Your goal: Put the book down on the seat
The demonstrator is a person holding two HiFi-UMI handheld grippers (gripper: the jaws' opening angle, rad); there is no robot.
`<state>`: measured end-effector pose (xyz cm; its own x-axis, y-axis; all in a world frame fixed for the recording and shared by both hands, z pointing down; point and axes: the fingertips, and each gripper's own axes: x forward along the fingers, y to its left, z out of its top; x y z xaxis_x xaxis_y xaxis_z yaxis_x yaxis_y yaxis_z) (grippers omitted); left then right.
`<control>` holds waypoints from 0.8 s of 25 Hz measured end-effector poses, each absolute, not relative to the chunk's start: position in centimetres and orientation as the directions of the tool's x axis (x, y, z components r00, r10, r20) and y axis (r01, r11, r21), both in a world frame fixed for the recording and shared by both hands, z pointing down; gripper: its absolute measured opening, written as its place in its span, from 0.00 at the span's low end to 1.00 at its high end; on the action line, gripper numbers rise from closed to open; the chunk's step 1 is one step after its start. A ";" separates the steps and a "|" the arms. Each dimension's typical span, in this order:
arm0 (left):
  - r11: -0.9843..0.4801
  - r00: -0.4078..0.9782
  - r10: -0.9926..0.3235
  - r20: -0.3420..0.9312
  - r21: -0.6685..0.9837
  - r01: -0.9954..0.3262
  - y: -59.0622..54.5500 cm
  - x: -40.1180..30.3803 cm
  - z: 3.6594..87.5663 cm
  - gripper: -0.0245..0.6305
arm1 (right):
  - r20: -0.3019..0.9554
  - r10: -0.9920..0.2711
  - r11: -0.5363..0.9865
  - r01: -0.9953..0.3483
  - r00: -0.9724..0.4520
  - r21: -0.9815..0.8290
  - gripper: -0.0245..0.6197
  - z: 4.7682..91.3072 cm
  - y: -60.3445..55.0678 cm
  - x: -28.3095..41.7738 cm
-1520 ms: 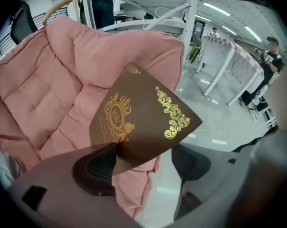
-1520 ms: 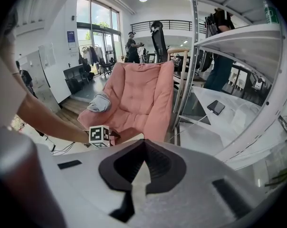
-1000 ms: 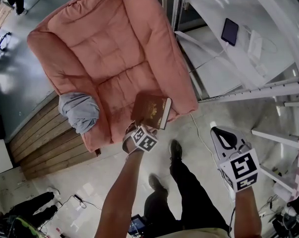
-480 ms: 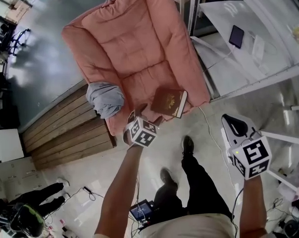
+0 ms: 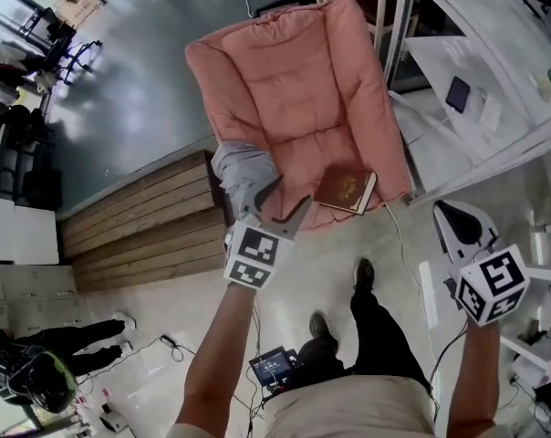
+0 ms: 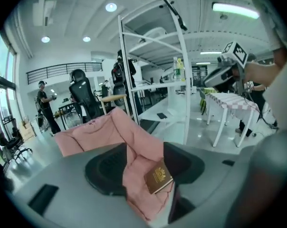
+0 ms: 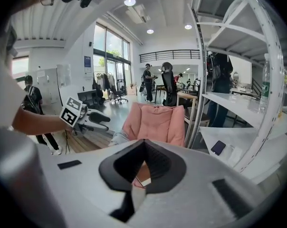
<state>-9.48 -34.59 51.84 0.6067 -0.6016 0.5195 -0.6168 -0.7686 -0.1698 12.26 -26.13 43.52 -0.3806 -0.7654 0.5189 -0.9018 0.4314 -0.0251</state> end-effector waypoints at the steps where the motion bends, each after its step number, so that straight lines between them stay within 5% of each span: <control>1: -0.760 0.616 -0.619 0.488 -0.176 -0.625 -34.0 -10.2 49.9 0.39 | 0.506 -0.768 0.438 -0.898 -0.392 -0.031 0.03 42.5 -25.8 11.6; 11: -0.715 0.697 -0.698 0.163 -0.099 -0.692 -25.6 -15.5 30.2 0.10 | 0.352 -0.792 0.524 -0.851 -0.498 -0.025 0.03 30.6 -21.6 5.2; 20: -0.684 0.683 -0.728 0.053 -0.109 -0.721 -18.3 -21.0 19.6 0.07 | 0.264 -0.778 0.601 -0.798 -0.571 0.046 0.02 21.8 -16.9 0.2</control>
<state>-21.00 -18.31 19.63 0.6830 -0.7285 0.0531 -0.7211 -0.6841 -0.1094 0.20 -16.92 21.81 -0.5706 -0.7776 0.2642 -0.7978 0.6011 0.0460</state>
